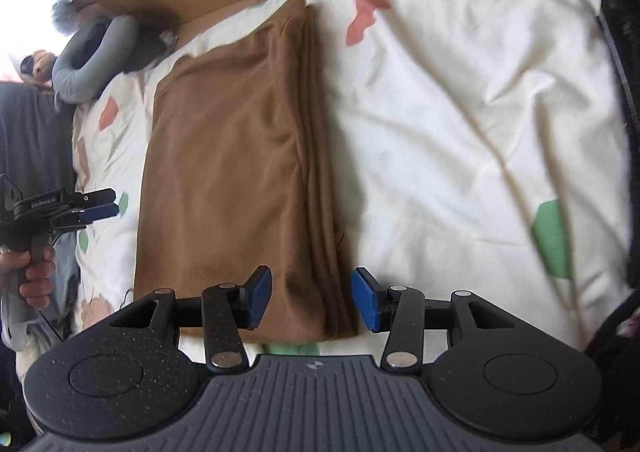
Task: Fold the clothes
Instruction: 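Move both open grippers over the folded shirt's edge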
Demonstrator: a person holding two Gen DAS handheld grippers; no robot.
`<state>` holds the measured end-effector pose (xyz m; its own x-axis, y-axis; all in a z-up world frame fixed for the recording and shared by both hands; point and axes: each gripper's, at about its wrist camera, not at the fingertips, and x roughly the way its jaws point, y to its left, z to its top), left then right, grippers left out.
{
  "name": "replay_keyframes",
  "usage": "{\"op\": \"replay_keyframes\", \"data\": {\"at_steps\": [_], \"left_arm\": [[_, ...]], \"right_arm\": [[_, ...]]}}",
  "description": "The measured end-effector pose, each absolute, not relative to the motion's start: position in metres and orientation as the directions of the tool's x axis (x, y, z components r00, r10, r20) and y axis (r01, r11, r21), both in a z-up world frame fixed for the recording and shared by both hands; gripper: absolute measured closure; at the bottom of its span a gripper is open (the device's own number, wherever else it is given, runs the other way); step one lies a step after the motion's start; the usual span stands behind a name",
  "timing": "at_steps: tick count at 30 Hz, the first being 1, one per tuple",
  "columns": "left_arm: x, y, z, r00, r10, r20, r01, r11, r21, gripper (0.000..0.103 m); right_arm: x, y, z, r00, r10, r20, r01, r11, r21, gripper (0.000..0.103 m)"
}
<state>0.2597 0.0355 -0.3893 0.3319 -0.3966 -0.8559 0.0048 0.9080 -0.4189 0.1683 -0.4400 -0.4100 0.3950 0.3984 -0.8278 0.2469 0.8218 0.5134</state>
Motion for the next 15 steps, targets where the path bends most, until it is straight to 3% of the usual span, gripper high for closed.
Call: {"op": "replay_keyframes", "data": {"at_steps": [13, 15], "left_arm": [[0.214, 0.007, -0.417, 0.219, -0.450, -0.866, 0.010, 0.888, -0.459, 0.044], [0.211, 0.007, -0.424, 0.197, -0.470, -0.860, -0.016, 0.876, -0.482, 0.048]], "right_arm": [[0.166, -0.434, -0.432, 0.389, 0.421, -0.819, 0.299, 0.784, 0.545, 0.054], [0.166, -0.431, -0.432, 0.388, 0.422, -0.820, 0.286, 0.790, 0.542, 0.067]]}}
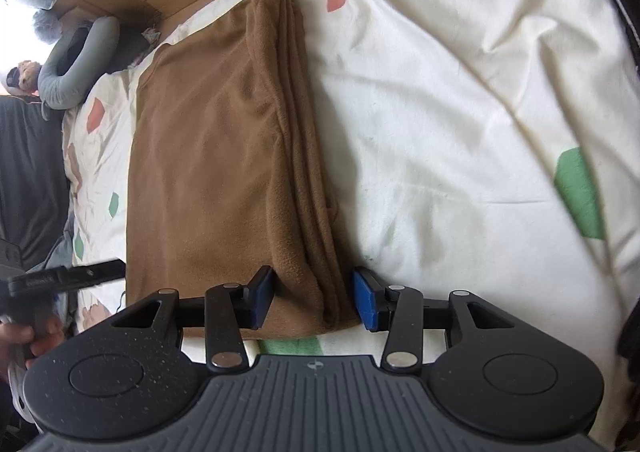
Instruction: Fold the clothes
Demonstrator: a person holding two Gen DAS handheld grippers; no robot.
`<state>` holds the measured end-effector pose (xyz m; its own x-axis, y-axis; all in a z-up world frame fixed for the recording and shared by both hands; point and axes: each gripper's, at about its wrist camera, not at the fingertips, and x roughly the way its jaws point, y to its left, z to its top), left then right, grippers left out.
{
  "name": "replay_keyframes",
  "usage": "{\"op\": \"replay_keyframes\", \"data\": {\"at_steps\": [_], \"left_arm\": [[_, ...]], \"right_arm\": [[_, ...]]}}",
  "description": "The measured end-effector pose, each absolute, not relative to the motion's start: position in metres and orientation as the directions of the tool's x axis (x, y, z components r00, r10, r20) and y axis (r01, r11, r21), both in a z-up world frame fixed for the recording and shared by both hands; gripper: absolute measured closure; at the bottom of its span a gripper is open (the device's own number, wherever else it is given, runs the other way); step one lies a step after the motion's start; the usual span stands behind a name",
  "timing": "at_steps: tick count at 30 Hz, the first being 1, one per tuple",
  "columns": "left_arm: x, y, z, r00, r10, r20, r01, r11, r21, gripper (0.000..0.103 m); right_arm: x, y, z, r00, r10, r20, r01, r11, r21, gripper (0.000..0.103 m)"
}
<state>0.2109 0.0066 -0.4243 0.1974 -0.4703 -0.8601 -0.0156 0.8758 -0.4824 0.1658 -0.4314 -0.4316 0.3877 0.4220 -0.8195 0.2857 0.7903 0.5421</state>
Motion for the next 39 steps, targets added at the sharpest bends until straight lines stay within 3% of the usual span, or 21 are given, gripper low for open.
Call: {"op": "replay_keyframes", "data": {"at_steps": [3, 8, 13, 18, 29, 33, 39], "left_arm": [[0.206, 0.004, -0.431, 0.194, -0.443, -0.875, -0.012, 0.891, -0.453, 0.059], [0.205, 0.006, -0.434, 0.183, -0.407, -0.895, 0.004, 0.911, -0.413, 0.078], [0.203, 0.012, -0.426, 0.169, -0.397, -0.902, -0.008, 0.915, -0.404, 0.078], [0.202, 0.021, -0.418, 0.211, -0.435, -0.875, -0.044, 0.890, -0.453, 0.055], [0.198, 0.029, -0.438, 0.161, -0.506, -0.847, -0.101, 0.845, -0.525, 0.056], [0.189, 0.031, -0.439, 0.141, -0.519, -0.843, -0.099, 0.840, -0.534, 0.067], [0.185, 0.028, -0.440, 0.088, -0.533, -0.842, -0.095, 0.837, -0.540, 0.073]], "right_arm": [[0.167, -0.432, -0.432, 0.379, 0.418, -0.826, 0.283, 0.797, 0.533, 0.079], [0.166, -0.436, -0.433, 0.379, 0.427, -0.821, 0.284, 0.791, 0.542, 0.079], [0.163, -0.441, -0.433, 0.382, 0.441, -0.812, 0.295, 0.774, 0.560, 0.071], [0.160, -0.447, -0.434, 0.390, 0.455, -0.801, 0.300, 0.759, 0.578, 0.067], [0.163, -0.453, -0.446, 0.391, 0.507, -0.769, 0.296, 0.722, 0.626, 0.067], [0.163, -0.453, -0.448, 0.384, 0.519, -0.764, 0.291, 0.717, 0.634, 0.067], [0.163, -0.452, -0.450, 0.375, 0.533, -0.758, 0.285, 0.712, 0.642, 0.066]]}}
